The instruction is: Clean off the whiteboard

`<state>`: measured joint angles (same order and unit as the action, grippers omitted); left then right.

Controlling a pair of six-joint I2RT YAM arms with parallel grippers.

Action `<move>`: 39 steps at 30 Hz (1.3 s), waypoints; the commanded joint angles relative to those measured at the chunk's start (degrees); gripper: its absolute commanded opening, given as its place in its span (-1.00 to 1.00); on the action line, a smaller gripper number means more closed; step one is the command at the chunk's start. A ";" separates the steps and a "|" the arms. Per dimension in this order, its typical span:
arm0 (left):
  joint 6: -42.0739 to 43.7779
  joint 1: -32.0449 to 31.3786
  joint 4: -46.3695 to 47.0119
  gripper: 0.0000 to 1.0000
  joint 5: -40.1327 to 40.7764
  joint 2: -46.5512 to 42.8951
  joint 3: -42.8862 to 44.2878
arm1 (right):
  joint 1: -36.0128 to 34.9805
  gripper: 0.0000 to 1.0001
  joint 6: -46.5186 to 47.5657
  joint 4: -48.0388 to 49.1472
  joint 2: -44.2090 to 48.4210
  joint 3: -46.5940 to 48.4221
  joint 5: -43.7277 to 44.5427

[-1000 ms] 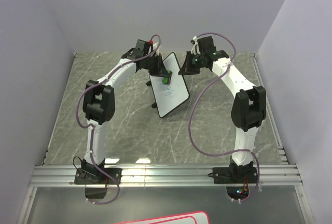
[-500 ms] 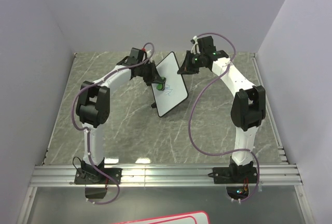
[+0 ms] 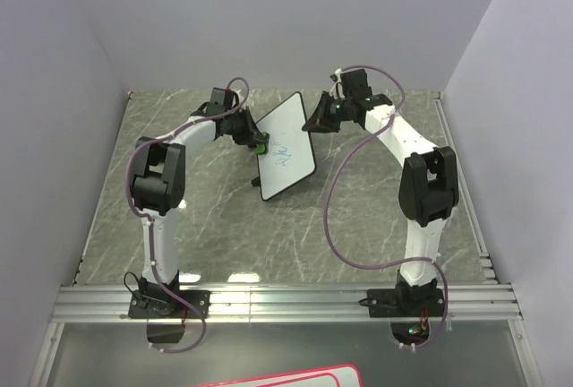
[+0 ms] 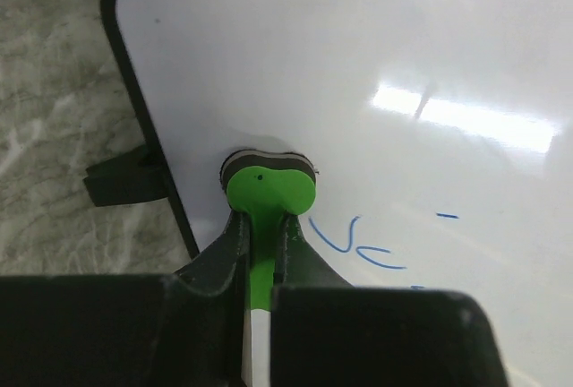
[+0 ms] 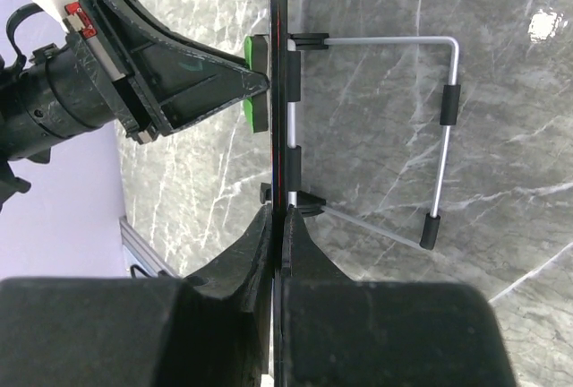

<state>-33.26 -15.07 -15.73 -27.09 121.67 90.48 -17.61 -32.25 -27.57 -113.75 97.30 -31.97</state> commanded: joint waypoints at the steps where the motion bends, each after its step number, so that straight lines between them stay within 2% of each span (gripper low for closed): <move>1: -0.93 -4.44 3.60 -0.99 -4.45 -0.46 3.30 | -2.78 -1.00 -1.94 -1.70 -0.94 1.67 -5.30; 3: -2.51 -6.28 4.21 -0.99 -5.16 -2.21 2.87 | -2.87 -1.00 -2.55 -1.87 -1.20 2.28 -4.60; 4: -6.00 -6.81 8.04 -0.99 -8.12 -3.01 1.73 | -2.87 -1.00 -2.82 -2.13 -1.73 2.98 -4.34; 7: -9.63 -8.04 11.77 -0.99 -9.99 -5.03 -1.00 | -2.87 -1.00 -3.96 -2.14 -2.78 3.69 -4.25; 14: -10.87 -7.87 14.23 -0.99 -9.65 -4.16 -3.46 | -2.96 -1.00 -5.98 -0.11 -2.26 1.14 -4.95; 21: -11.48 -2.26 13.01 -0.99 -7.02 2.42 -0.05 | -2.96 -1.00 -5.37 -0.29 -1.38 -0.44 -4.95; 27: -9.37 -0.75 8.52 -0.99 -3.76 5.25 1.99 | -2.87 -1.00 -4.93 -0.82 -1.21 -0.26 -4.68; 32: -7.53 -1.54 7.64 -0.99 -2.97 3.41 0.05 | -2.87 -1.00 -5.19 -0.55 -1.29 0.17 -4.51; 39: -6.21 -8.29 3.07 -0.99 -3.50 -1.07 3.65 | -2.87 -1.00 -7.30 0.15 -1.56 -0.44 -2.84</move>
<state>-41.25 -16.03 -6.55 -29.04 123.35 92.60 -17.61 -36.49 -28.08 -114.78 97.91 -32.14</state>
